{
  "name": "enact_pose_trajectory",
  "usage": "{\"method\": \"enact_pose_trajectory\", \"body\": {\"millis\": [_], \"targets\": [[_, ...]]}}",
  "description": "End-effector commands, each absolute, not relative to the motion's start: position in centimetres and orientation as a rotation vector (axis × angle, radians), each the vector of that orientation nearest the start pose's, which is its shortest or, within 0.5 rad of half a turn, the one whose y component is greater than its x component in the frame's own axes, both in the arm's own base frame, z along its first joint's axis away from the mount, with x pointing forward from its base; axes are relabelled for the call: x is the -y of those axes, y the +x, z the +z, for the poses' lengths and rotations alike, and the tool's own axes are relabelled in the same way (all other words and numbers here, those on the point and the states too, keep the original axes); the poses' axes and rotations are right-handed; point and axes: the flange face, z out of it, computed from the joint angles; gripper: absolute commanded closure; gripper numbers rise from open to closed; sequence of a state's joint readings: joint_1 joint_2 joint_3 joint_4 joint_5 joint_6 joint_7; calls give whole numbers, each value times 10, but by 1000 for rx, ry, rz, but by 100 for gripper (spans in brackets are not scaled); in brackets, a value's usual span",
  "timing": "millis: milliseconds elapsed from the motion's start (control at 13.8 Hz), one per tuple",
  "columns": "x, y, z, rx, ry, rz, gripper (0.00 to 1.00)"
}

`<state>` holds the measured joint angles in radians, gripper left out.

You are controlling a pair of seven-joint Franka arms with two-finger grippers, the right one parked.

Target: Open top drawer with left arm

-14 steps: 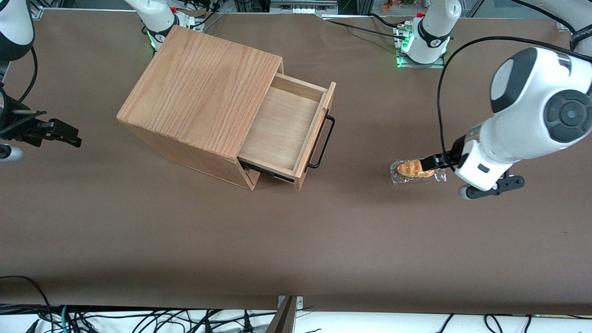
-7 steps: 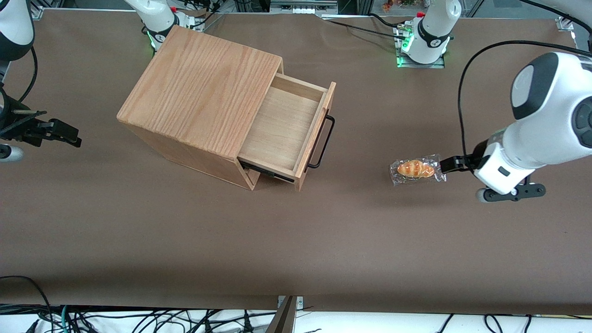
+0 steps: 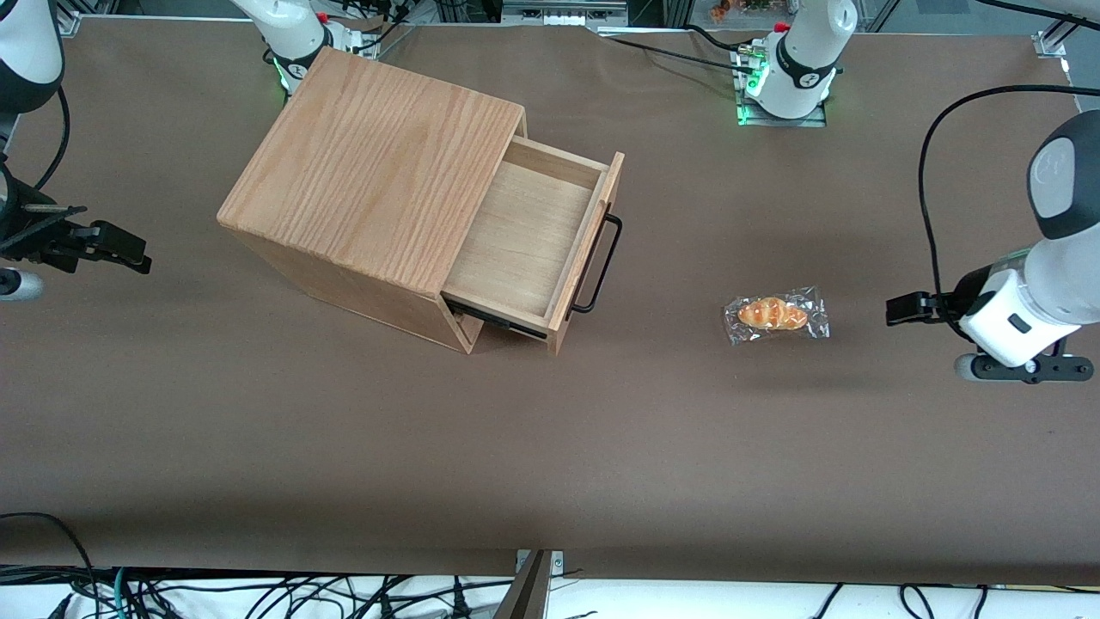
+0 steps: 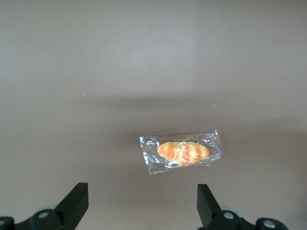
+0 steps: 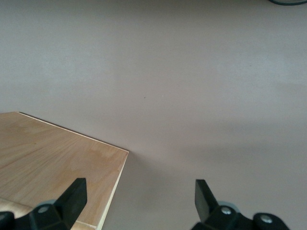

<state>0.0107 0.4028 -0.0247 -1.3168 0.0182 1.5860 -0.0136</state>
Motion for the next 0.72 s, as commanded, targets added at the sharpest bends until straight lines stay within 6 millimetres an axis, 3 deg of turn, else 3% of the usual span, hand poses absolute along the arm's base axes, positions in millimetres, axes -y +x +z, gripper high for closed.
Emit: {"method": "enact_pose_trajectory", "body": {"millis": [0, 217, 650], "targets": [[1, 656, 509, -65, -3140, 193, 0], [-12, 649, 513, -99, -3137, 123, 0], [-10, 643, 517, -96, -3139, 96, 0]]}}
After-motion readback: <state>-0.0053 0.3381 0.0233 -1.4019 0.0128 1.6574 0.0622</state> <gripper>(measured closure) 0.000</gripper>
